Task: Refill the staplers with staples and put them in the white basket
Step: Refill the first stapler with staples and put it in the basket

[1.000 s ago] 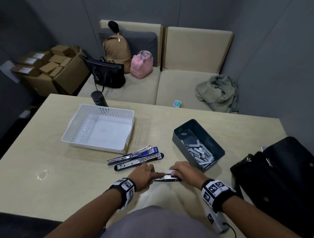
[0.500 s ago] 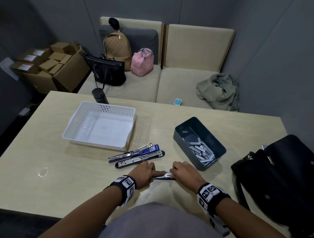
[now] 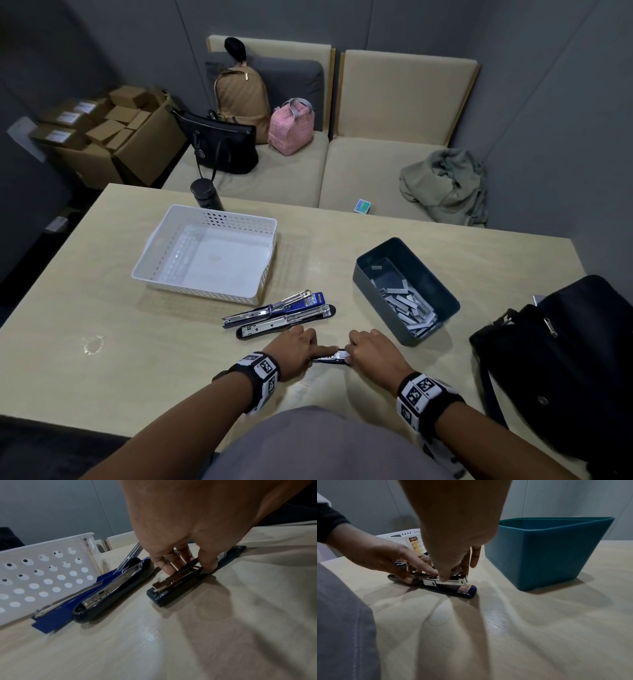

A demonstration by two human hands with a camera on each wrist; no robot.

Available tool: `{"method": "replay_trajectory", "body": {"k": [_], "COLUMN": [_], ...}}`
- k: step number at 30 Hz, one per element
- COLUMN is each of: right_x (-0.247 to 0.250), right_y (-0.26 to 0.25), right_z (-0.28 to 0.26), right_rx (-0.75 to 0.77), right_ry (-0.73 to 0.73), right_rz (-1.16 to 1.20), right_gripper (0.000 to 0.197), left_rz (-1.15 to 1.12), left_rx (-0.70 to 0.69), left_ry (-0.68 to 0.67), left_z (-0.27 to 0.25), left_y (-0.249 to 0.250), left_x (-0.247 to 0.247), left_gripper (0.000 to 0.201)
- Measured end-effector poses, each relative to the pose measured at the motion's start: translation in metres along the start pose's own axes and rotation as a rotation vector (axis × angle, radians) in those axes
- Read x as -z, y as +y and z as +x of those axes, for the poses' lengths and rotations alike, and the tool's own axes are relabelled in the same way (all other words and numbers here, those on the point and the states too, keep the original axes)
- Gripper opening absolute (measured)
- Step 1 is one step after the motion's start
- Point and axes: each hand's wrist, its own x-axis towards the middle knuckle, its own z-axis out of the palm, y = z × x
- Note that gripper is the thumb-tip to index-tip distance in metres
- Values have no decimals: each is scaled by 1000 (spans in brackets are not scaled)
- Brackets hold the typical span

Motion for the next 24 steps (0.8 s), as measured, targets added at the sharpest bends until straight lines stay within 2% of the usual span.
{"method": "replay_trajectory", "body": {"k": [2,5,8,12,20,22,24], "right_x": [6,17,15,11,1,0,1], "right_y": [-1,-1,-3,-2,26,34,39], "right_z": [2,3,5,8,-2,-7,-12], "right_rx": [-12,-6,42,33,-73,-106,-128], "right_ry": [-47,-81,-119,-125,-97,-101,-102], "right_rz": [29,13,21,40,300,356,409], "right_gripper": [12,14,23,26,41,38,24], "left_rz": [2,4,13,32,28,29,32], "left_rx": [-5,-2,5,-1,-3,-15,-29], "left_ry": [-15,-26,-38,-45,-45,-37,-36], "left_z": [1,1,1,1,1,2,2], "left_y": [-1,0,1,1,-4,-6,-8], "left_x": [1,2,3,2,-5,-6,-7], "left_gripper": [64,63,61,59,60,61,61]}}
